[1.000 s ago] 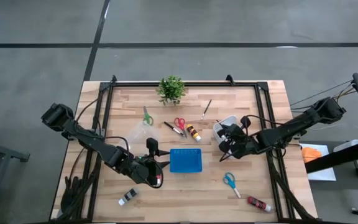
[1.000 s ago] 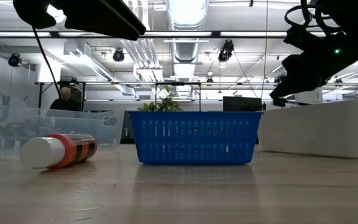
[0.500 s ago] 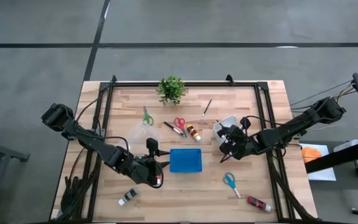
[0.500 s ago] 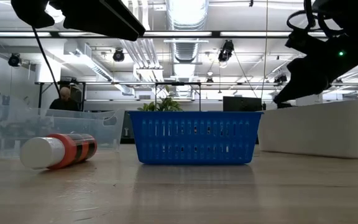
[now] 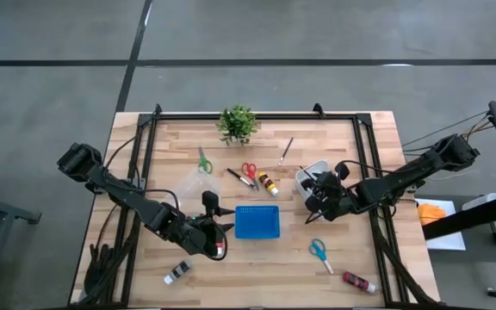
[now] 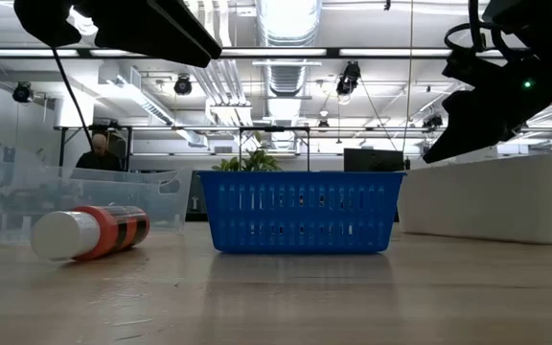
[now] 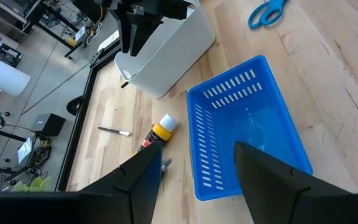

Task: Pick & Place Paint Supplies
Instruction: Put the blush brush in the white bin

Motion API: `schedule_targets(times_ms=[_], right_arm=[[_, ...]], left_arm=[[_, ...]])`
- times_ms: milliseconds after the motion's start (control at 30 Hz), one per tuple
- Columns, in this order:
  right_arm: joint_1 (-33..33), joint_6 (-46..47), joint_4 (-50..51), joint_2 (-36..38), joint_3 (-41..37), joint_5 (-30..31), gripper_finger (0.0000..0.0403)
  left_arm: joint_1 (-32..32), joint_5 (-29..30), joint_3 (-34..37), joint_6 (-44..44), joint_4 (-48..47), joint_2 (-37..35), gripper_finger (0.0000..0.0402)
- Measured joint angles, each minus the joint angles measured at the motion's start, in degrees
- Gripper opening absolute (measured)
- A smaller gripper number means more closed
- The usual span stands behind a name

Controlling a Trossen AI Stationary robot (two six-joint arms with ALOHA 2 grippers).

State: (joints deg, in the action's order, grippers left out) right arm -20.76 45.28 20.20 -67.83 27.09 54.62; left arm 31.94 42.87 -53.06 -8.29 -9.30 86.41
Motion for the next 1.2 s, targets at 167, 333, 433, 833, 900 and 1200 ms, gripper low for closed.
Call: schedule_targets(times_ms=[167, 333, 433, 833, 900, 1200], right_arm=[[-0.08, -0.99, -0.41, 0.00, 0.13, 0.84, 0.0178], [-0.10, -3.11, -2.77, 0.07, 0.15, 0.86, 0.0197], [-0.10, -3.67, -3.07, 0.07, 0.17, 0.86, 0.0199], [-0.10, -3.70, -3.28, 0.07, 0.17, 0.80, 0.0199], [-0.22, -3.72, -3.29, 0.07, 0.17, 0.78, 0.0199], [-0.38, -6.63, -6.68, 0.07, 0.15, 0.61, 0.0199]], left_arm=[[0.00, 0.00, 0.00, -0.02, 0.00, 0.00, 0.0206], [0.00, 0.00, 0.00, -0.07, 0.00, 0.00, 0.0206], [0.00, -0.01, 0.00, -0.15, -0.36, 0.00, 0.0206], [0.00, 0.43, 0.00, 0.87, -5.84, 0.00, 0.0206], [-0.03, 0.43, 0.00, 0.85, -5.99, 0.00, 0.0206], [-4.71, 5.51, -0.65, -10.10, -5.46, 0.00, 0.0206]])
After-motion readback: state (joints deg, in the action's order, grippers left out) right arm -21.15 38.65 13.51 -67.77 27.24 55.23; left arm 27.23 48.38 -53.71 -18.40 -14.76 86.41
